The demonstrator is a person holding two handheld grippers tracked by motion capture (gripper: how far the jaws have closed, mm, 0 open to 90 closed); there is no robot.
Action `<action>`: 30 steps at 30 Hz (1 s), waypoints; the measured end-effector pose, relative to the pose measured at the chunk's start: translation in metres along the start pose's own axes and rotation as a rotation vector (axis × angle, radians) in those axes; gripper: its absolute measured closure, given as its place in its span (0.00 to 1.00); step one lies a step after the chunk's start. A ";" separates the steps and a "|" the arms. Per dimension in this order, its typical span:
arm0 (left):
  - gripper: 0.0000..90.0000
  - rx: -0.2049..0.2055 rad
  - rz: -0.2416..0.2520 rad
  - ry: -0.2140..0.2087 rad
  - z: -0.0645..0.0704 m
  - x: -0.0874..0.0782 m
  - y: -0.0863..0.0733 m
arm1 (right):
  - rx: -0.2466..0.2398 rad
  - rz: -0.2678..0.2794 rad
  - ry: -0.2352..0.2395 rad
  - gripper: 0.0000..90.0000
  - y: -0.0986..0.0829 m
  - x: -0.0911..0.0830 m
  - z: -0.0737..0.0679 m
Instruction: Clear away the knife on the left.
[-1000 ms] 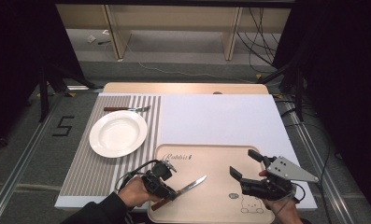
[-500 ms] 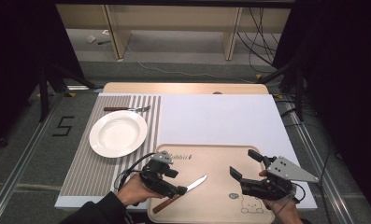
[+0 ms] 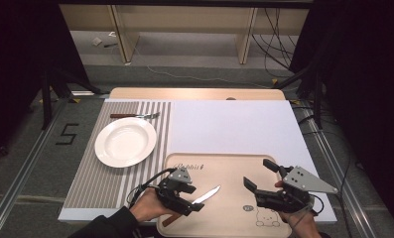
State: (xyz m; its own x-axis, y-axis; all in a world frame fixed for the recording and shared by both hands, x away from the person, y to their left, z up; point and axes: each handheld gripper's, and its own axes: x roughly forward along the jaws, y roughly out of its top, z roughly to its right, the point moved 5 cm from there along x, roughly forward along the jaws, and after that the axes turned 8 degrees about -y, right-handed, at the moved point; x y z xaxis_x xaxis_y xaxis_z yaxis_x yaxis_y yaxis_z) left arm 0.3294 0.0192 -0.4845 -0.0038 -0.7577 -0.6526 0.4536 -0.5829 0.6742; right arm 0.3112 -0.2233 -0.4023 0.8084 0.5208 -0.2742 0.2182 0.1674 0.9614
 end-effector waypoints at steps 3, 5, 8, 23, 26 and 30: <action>0.48 0.023 -0.028 0.001 0.000 0.007 0.000 | -0.001 0.000 0.000 0.20 0.000 0.000 0.000; 0.52 0.051 -0.051 0.009 0.000 0.011 -0.001 | -0.001 0.001 0.000 0.20 0.000 0.000 0.000; 0.62 0.058 -0.081 -0.009 0.001 0.016 -0.001 | 0.000 0.001 0.000 0.20 0.000 0.000 0.000; 0.97 0.085 -0.225 0.029 0.000 0.034 -0.008 | -0.002 0.002 0.001 0.20 0.000 0.000 0.000; 0.99 0.083 -0.232 0.025 -0.001 0.034 -0.008 | -0.002 0.002 0.001 0.20 0.000 0.000 0.000; 1.00 0.075 -0.240 0.042 -0.003 0.031 -0.008 | -0.003 0.003 0.002 0.20 0.000 0.000 0.000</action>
State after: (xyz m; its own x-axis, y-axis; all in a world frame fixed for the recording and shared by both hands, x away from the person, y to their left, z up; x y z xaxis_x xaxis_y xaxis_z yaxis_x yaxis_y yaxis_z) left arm 0.3287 0.0009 -0.5110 -0.0660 -0.5828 -0.8099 0.3765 -0.7662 0.5207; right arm 0.3111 -0.2237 -0.4019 0.8079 0.5229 -0.2717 0.2147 0.1682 0.9621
